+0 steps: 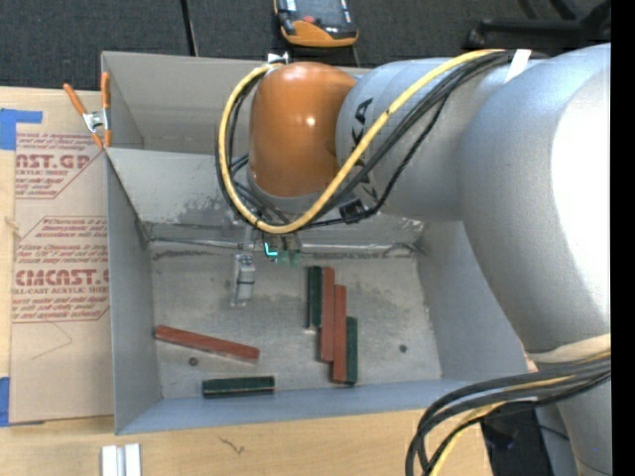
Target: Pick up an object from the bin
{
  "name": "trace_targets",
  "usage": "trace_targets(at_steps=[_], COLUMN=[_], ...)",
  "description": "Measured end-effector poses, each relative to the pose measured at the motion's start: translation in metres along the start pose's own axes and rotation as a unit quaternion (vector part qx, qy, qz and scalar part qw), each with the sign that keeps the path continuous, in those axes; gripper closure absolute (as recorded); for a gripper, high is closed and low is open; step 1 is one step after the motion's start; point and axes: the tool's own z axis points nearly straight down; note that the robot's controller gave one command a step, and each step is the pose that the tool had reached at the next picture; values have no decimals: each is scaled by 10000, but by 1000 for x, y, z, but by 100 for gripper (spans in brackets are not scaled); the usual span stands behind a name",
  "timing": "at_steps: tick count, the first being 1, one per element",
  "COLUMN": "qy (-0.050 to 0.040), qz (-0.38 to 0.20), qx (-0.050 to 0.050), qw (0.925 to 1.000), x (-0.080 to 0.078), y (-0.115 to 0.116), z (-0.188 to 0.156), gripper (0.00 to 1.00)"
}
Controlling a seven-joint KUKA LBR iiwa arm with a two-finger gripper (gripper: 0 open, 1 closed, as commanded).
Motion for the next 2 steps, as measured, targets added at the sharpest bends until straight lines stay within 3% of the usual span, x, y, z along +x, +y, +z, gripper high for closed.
trace_targets(at_steps=[1, 2], qy=[-37, -48], qz=[8, 230], qx=[-7, -11], qw=[10000, 9997], x=[-2, 48], y=[-1, 4], z=[-4, 68], gripper=[0, 0])
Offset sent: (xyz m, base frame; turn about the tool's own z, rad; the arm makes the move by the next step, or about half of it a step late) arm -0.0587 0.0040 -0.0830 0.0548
